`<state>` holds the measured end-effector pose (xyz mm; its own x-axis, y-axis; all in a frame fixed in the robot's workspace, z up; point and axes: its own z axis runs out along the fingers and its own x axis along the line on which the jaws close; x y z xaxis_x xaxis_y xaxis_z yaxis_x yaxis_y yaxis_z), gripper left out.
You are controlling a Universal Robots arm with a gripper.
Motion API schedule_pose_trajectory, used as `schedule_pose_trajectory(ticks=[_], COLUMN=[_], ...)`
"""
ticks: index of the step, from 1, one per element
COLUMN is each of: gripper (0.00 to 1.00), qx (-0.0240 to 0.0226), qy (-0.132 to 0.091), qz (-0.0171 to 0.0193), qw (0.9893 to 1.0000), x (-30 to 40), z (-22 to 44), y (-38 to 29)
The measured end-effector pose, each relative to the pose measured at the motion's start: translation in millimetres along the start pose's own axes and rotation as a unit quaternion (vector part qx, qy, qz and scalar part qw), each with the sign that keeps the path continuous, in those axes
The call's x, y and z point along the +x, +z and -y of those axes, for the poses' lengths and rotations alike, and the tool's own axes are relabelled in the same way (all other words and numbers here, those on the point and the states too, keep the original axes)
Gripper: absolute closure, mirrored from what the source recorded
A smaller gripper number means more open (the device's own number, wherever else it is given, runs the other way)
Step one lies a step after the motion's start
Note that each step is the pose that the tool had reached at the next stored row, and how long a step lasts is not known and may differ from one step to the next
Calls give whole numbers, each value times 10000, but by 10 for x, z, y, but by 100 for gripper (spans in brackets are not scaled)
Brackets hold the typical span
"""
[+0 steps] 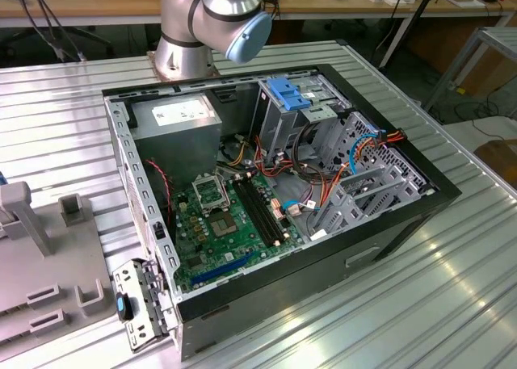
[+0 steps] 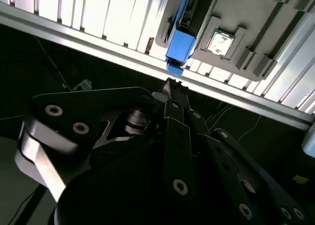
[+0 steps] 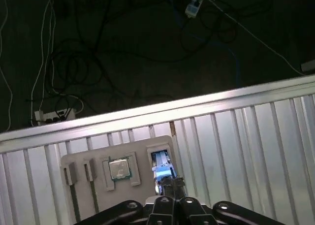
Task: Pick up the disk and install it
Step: 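Pick up the disk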
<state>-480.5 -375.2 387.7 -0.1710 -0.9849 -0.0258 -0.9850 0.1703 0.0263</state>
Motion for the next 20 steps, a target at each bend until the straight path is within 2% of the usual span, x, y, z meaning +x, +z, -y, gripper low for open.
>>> schedule_pose_trajectory(ticks=[1, 2, 3, 4, 6, 13, 20], gripper=[89, 89, 89, 89, 89, 89, 89], qx=[26, 122, 238, 324, 434, 445, 444], qy=[-127, -167, -200, -240, -378, -557, -636], qz=[1, 16, 34, 47, 65, 70, 72], qw=[9999, 9998, 9995, 9992, 9983, 9974, 9970], x=[-1, -1, 0, 0, 0, -1, -1], z=[0, 0, 0, 0, 3, 4, 6], y=[0, 2, 3, 4, 7, 11, 12])
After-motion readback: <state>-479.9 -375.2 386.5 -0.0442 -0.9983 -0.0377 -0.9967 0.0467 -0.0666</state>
